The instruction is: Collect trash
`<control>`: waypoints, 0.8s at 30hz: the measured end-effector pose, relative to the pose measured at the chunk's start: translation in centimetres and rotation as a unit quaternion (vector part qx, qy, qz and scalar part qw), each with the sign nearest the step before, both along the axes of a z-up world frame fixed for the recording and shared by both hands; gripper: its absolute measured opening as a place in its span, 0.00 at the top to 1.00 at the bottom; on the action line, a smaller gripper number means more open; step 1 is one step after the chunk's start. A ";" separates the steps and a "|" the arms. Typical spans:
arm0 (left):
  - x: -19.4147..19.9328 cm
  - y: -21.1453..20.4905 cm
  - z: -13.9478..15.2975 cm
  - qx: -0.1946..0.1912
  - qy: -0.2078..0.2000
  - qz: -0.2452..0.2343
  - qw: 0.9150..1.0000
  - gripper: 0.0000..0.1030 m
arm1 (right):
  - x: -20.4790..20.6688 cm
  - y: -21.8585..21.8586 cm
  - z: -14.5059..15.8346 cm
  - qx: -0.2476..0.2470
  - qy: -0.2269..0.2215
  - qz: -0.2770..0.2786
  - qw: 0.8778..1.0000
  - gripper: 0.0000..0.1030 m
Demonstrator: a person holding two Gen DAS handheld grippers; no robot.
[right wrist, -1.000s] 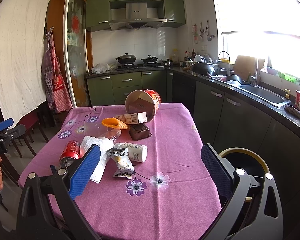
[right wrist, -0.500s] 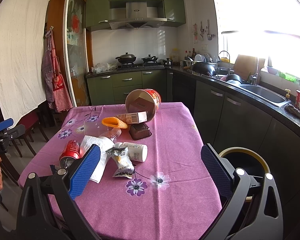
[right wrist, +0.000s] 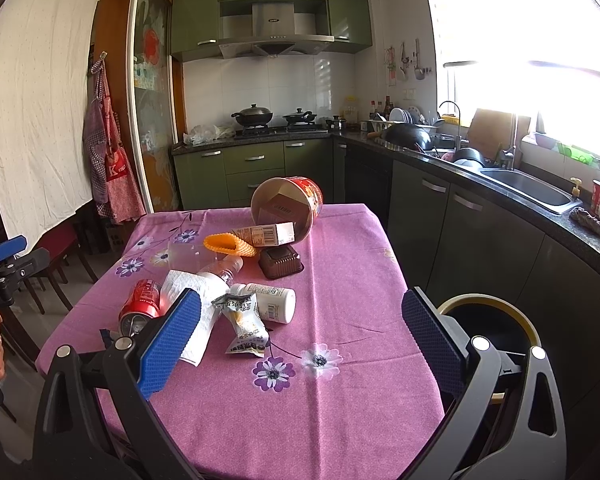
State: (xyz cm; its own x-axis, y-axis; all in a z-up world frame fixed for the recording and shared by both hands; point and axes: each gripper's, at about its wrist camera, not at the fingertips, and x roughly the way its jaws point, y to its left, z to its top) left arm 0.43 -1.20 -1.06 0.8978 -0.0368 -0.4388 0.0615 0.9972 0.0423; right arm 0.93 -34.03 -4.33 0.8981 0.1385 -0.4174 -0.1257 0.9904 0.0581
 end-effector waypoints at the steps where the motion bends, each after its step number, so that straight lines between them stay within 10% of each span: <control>1: 0.0 0.0 0.0 0.000 0.000 0.000 1.000 0.06 | 0.1 0.1 -0.1 0.000 0.001 0.000 1.000 0.04; 24: 6.0 2.1 1.5 -0.014 0.019 -0.002 1.000 0.06 | 2.7 -0.2 -0.4 0.024 0.028 0.024 0.999 0.04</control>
State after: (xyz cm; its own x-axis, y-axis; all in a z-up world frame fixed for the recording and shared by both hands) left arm 6.48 0.88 0.45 0.8804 -0.0532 -0.4711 0.0662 0.9977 0.0110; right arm 3.65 -34.21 -4.68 0.8653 0.2020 -0.4588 -0.1681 0.9792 0.1140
